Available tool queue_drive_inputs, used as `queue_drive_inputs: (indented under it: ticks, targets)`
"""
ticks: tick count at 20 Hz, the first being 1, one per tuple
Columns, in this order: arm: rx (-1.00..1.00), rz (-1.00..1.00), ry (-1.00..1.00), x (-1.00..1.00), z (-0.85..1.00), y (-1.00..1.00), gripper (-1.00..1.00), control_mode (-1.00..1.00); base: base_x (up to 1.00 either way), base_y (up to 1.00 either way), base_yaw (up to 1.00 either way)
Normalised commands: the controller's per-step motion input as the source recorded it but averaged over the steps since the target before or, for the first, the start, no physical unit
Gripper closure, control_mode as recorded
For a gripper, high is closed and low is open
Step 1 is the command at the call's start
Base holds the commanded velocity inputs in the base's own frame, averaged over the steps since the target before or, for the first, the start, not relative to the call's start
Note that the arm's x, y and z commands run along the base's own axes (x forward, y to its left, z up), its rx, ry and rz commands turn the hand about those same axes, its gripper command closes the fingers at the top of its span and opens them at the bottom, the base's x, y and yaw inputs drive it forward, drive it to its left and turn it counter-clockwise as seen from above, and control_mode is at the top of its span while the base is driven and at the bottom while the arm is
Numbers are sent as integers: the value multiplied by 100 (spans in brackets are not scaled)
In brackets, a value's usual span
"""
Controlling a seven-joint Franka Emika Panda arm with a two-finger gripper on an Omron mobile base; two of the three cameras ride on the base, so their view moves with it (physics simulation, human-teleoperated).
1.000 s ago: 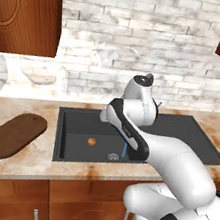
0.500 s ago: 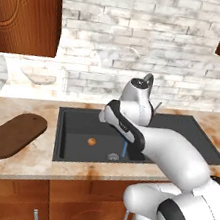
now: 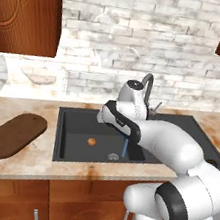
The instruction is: Pick the tangerine from the sink and place it on the cutting board to airdry. Then turn off the sink faucet.
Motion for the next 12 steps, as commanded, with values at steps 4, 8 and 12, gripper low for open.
queue_drive_inputs:
  ticks: [4,8,12]
  targets:
    - [0,0,1,14,-35,8,-100,-100,0,0,0]
    - [0,0,1,15,-32,11,-100,-100,0,0,0]
    - [0,0,0,20,-25,13,-100,-100,0,0,0]
